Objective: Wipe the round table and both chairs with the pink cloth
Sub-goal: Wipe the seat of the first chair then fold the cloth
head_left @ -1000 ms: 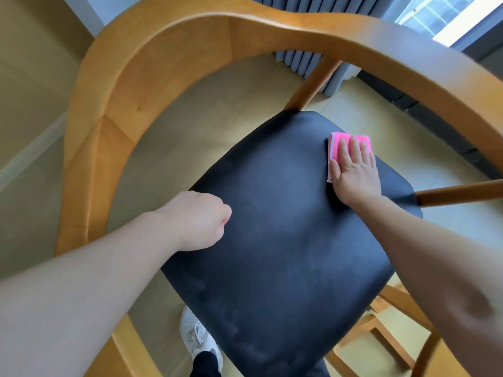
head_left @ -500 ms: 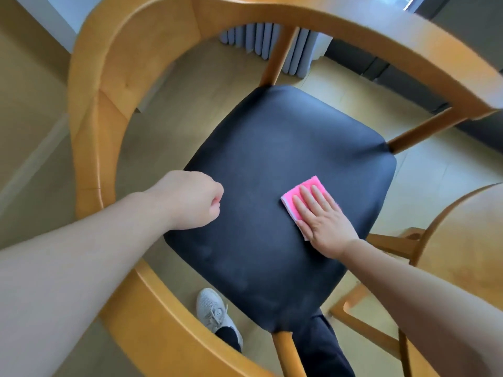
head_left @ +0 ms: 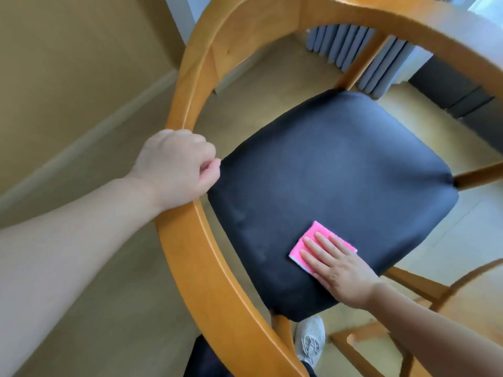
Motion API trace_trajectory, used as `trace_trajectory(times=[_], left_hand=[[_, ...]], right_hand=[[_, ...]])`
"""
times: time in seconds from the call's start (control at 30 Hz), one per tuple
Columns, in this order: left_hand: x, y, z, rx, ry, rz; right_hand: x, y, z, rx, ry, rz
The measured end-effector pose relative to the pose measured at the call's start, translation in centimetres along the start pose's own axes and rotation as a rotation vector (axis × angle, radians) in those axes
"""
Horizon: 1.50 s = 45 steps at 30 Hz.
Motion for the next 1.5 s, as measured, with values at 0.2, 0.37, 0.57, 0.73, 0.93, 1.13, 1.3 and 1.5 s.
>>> trace_trajectory(times=[0.2, 0.37, 0.57, 0.73, 0.93, 1.13, 1.3, 1.5], left_hand=[[-2.3, -6.2, -2.2, 0.511, -0.075, -0.066], [-2.8, -6.2, -1.9, 0.541, -0.146, -0.006], [-2.7, -6.2, -1.7, 0.490, -0.136, 0.022], [-2.6, -6.2, -1.7, 0.507, -0.151, 0.026], [-2.6, -6.3, -1.5, 0.495, -0.147, 0.026], [-2.6, -6.3, -1.6, 0.506, -0.141, 0.035], [-2.7, -6.5, -1.8, 0.506, -0.152, 0.019], [-2.6, -6.9, -3.3, 0.555, -0.140, 0.087]], right_hand=[[1.3, 1.4, 1.5, 0.315, -0.106, 0.081], [2.5, 7.9, 2.0, 0.348, -0.097, 0.139], [5.1, 19.1, 5.1, 0.232, -0.060, 0.109], [6.5, 23.3, 7.0, 0.123, -0.012, 0.112], [5.0, 19.7, 7.0, 0.259, -0.027, 0.101], [2.0, 12.4, 7.1, 0.431, -0.040, 0.170], [0.2, 4.8, 6.6, 0.491, -0.089, 0.322], [0.7, 0.8, 5.4, 0.438, -0.047, 0.445]])
Point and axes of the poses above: each hand's wrist, its own y-axis towards the middle knuckle, its own x-axis out of the back of the hand, z = x × y, the point moved 1 cm from there along y, towards the middle knuckle, and after that the axes turned 5 degrees about y, right-handed, at the moved point
